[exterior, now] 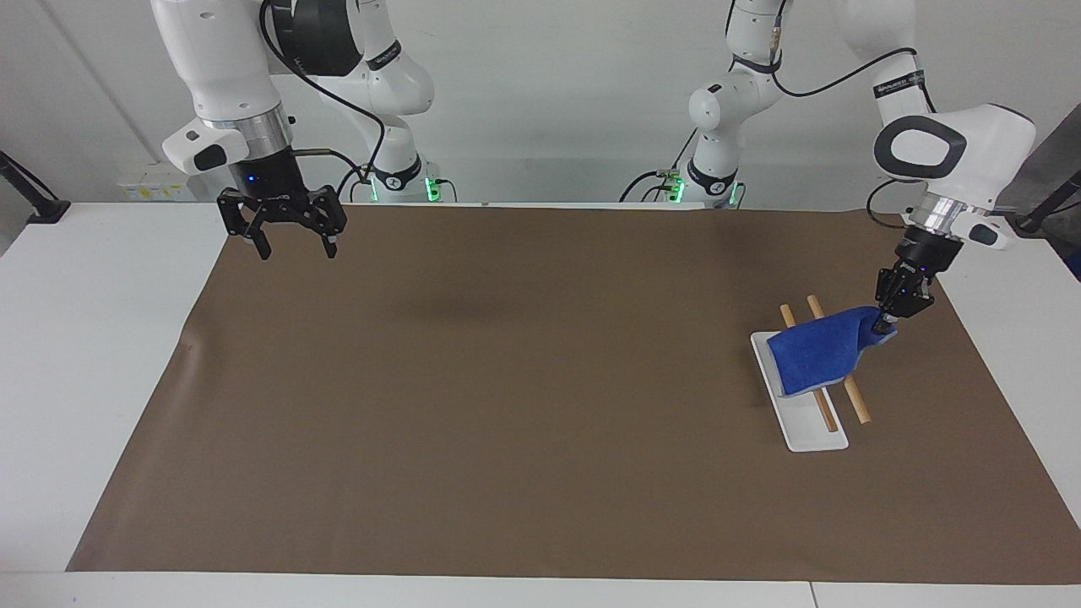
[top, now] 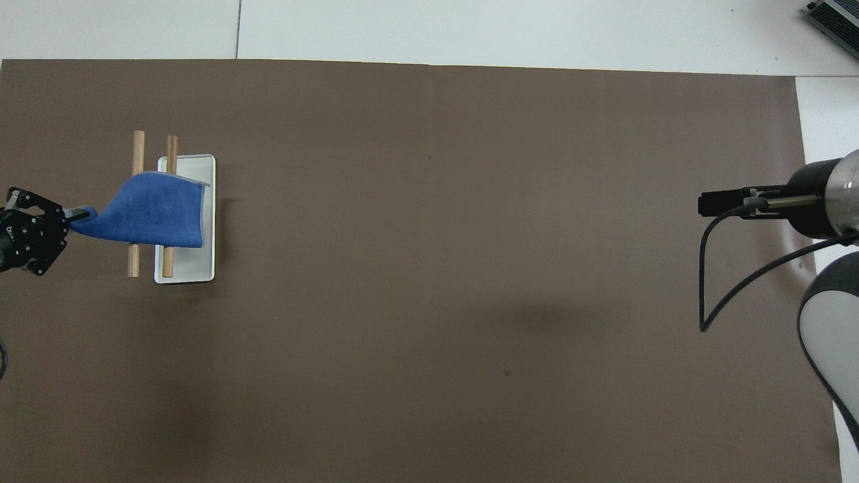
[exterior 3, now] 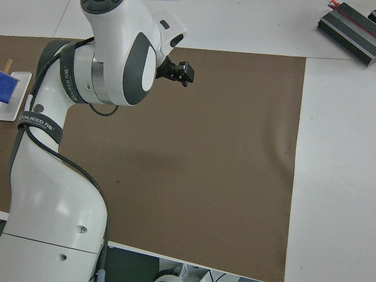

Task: Right arm passes towel to left arm to hang
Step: 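Lower the towel onto the rack and open the left gripper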

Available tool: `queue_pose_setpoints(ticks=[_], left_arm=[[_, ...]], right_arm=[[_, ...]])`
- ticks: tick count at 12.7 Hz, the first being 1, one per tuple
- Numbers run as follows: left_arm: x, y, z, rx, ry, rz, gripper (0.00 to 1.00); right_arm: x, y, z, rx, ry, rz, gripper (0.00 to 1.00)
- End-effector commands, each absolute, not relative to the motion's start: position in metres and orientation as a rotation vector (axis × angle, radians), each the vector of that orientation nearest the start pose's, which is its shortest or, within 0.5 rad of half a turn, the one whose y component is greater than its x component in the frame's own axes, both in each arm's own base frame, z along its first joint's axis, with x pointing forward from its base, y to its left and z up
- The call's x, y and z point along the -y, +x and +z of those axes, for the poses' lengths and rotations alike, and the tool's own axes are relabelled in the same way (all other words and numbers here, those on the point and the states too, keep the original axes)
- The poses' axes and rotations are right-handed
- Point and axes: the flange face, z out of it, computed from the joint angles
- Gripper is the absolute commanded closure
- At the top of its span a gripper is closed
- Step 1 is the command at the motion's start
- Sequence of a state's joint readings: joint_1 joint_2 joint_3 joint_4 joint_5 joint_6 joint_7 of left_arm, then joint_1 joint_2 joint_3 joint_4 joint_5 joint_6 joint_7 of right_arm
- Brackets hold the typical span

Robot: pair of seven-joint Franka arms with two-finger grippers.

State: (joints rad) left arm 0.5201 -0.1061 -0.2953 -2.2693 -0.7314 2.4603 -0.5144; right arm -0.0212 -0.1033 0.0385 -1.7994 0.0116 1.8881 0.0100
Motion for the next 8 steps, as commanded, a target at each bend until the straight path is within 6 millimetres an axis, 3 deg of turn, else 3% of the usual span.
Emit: queue_pose_setpoints(ticks=[1,5,8], left_arm=[[-0.108,0.493,0.426,-1.503,2.134,0.258,1.0],[-0.097,0.484,0.417,-1.495,2.157,0.233,1.0],[-0.082,0.483,0.408,-1.472,2.183,0.214,1.0]], right_arm=[[-0.01,0.547,0.602,-0.024,-3.124,-0.276,0.0],[-0.01,0.543,0.602,-0.077,-3.127,-0.207,0.0],[-0.009,0.549,0.611,-0.235,-3.135,-0.144,0.0]])
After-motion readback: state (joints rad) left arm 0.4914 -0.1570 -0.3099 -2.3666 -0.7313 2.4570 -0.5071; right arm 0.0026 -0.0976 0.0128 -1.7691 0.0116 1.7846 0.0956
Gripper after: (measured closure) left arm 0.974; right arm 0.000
